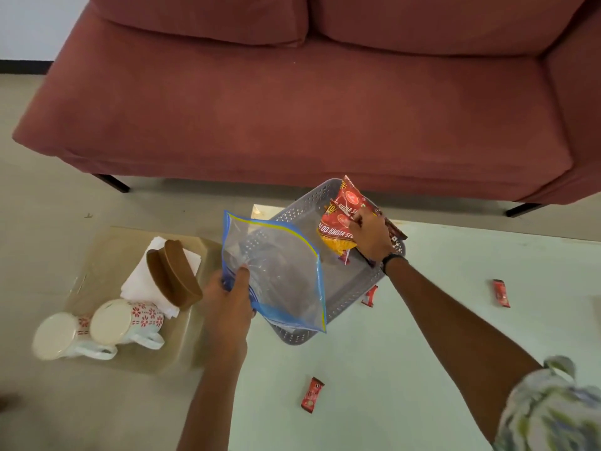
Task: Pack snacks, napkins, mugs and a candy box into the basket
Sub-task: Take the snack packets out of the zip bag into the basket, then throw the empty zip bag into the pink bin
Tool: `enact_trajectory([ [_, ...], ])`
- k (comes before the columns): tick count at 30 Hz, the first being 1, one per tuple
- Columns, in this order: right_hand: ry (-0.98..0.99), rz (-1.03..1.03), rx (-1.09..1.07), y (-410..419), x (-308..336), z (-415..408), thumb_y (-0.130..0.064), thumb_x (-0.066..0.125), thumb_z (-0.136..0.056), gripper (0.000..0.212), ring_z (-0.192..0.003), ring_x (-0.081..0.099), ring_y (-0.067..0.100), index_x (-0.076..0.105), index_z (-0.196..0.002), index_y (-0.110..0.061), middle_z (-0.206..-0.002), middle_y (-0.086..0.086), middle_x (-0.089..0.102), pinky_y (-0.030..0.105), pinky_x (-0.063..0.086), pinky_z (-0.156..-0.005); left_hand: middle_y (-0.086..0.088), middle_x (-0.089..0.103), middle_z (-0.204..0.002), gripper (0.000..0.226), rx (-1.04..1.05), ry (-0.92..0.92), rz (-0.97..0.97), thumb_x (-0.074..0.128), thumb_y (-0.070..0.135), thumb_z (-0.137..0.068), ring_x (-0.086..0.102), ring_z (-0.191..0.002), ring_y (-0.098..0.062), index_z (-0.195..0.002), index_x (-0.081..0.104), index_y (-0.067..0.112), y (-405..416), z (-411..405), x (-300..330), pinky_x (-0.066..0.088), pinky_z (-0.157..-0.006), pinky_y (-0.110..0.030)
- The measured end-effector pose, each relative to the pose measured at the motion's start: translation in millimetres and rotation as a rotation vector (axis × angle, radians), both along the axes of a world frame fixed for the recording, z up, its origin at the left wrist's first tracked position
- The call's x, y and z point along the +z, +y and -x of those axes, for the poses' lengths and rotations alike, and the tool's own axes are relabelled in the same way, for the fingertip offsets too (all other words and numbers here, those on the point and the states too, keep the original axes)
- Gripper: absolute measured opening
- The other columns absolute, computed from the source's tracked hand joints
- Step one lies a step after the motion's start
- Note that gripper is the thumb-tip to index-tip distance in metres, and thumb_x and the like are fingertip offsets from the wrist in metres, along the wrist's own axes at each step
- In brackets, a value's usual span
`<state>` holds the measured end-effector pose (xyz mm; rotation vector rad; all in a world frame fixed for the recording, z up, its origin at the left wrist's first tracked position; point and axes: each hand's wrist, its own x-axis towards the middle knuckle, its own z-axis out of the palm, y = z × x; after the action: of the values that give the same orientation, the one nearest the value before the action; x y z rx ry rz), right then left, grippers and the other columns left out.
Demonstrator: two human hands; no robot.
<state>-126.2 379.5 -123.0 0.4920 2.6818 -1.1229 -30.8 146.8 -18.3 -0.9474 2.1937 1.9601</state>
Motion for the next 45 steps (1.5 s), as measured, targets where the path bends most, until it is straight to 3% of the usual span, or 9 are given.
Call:
enact_trajectory([
  [4, -0.032, -0.341, 0.042, 3, -9, -4, -0.011, 0.041, -0.093, 0.024, -0.095, 0.064, 0.037, 0.060, -0.107, -0.006, -0.106, 0.018, 0.068, 0.041, 0.053, -0.078, 0.002, 0.059, -0.071, 0.017, -0.028, -0.002, 0.047, 0.055, 0.027, -0.091, 0.055, -0.060, -0.010, -0.099, 0.059, 0.012, -2, 0, -4, 0.044, -0.048, -0.016],
  [11, 0.016, -0.478, 0.087, 11, -13, -7, -0.020, 0.045, -0.095, 0.023, -0.097, 0.066, 0.031, 0.059, -0.112, -0.012, -0.111, 0.012, 0.067, 0.038, 0.055, -0.077, -0.002, 0.052, -0.062, 0.015, -0.052, -0.030, 0.085, 0.057, 0.030, -0.089, 0.047, -0.052, -0.014, -0.086, 0.055, 0.016, 1, 4, -11, 0.036, -0.045, -0.022],
  [18, 0.068, -0.241, -0.060, 8, 1, -31, -0.033, 0.049, -0.095, 0.032, -0.113, 0.059, 0.026, 0.050, -0.123, -0.017, -0.128, 0.007, 0.058, 0.038, 0.053, -0.082, 0.000, 0.054, -0.066, 0.018, -0.041, -0.022, 0.088, 0.057, 0.027, -0.090, 0.052, -0.056, -0.012, -0.073, 0.051, 0.026, 14, 3, -3, 0.039, -0.051, -0.023],
  [22, 0.223, 0.063, -0.140, -3, 51, -88, -0.017, 0.049, -0.095, 0.025, -0.102, 0.060, 0.016, 0.055, -0.120, -0.017, -0.119, 0.001, 0.063, 0.025, 0.046, -0.076, -0.001, 0.048, -0.058, 0.022, -0.007, -0.031, 0.011, 0.056, 0.022, -0.091, 0.048, -0.041, -0.004, -0.069, 0.052, 0.018, 30, -1, 8, 0.039, -0.044, -0.018],
  [26, 0.252, 0.265, -0.076, -6, 88, -174, 0.011, 0.056, -0.081, 0.057, -0.104, 0.060, 0.007, 0.048, -0.126, -0.023, -0.119, -0.007, 0.060, 0.027, 0.055, -0.081, -0.002, 0.049, -0.062, 0.025, -0.005, -0.035, 0.022, 0.055, 0.027, -0.091, 0.045, -0.054, -0.015, -0.072, 0.051, 0.011, 55, -5, 23, 0.039, -0.051, -0.023],
  [30, 0.167, 0.413, -0.067, 0, 116, -223, -0.013, 0.081, -0.071, 0.079, -0.122, 0.045, -0.006, 0.039, -0.136, -0.029, -0.134, -0.025, 0.045, 0.006, 0.041, -0.093, -0.004, 0.043, -0.058, 0.031, 0.028, -0.028, -0.066, 0.055, 0.023, -0.092, 0.039, -0.044, -0.012, -0.065, 0.044, 0.014, 89, -14, 44, 0.036, -0.037, -0.015],
  [35, 0.311, 0.429, -0.275, 25, 165, -231, -0.021, 0.075, -0.078, 0.043, -0.109, 0.058, -0.001, 0.056, -0.116, -0.027, -0.116, -0.018, 0.063, 0.013, 0.047, -0.091, -0.006, 0.040, -0.055, 0.024, 0.007, -0.025, -0.211, 0.054, 0.015, -0.091, 0.035, -0.029, -0.004, -0.071, 0.044, 0.007, 145, -42, 90, 0.031, -0.032, -0.015],
  [40, 0.495, 0.464, -0.415, 84, 220, -246, -0.016, 0.062, -0.088, 0.007, -0.069, 0.057, -0.006, 0.063, -0.093, -0.021, -0.076, -0.022, 0.065, 0.007, 0.041, -0.065, 0.001, 0.041, -0.054, 0.025, -0.066, 0.004, -0.354, 0.055, 0.024, -0.091, 0.039, -0.032, -0.003, -0.069, 0.047, 0.017, 193, -71, 141, 0.031, -0.038, -0.020],
  [45, 0.551, 0.662, -0.391, 154, 275, -274, -0.017, 0.047, -0.096, 0.015, -0.091, 0.071, 0.021, 0.054, -0.105, -0.007, -0.098, 0.007, 0.073, 0.028, 0.055, -0.083, 0.002, 0.049, -0.077, 0.019, -0.057, 0.274, -0.314, 0.050, 0.032, -0.093, 0.049, -0.061, -0.003, -0.094, 0.048, 0.014, 221, -106, 182, 0.042, -0.051, -0.011],
])
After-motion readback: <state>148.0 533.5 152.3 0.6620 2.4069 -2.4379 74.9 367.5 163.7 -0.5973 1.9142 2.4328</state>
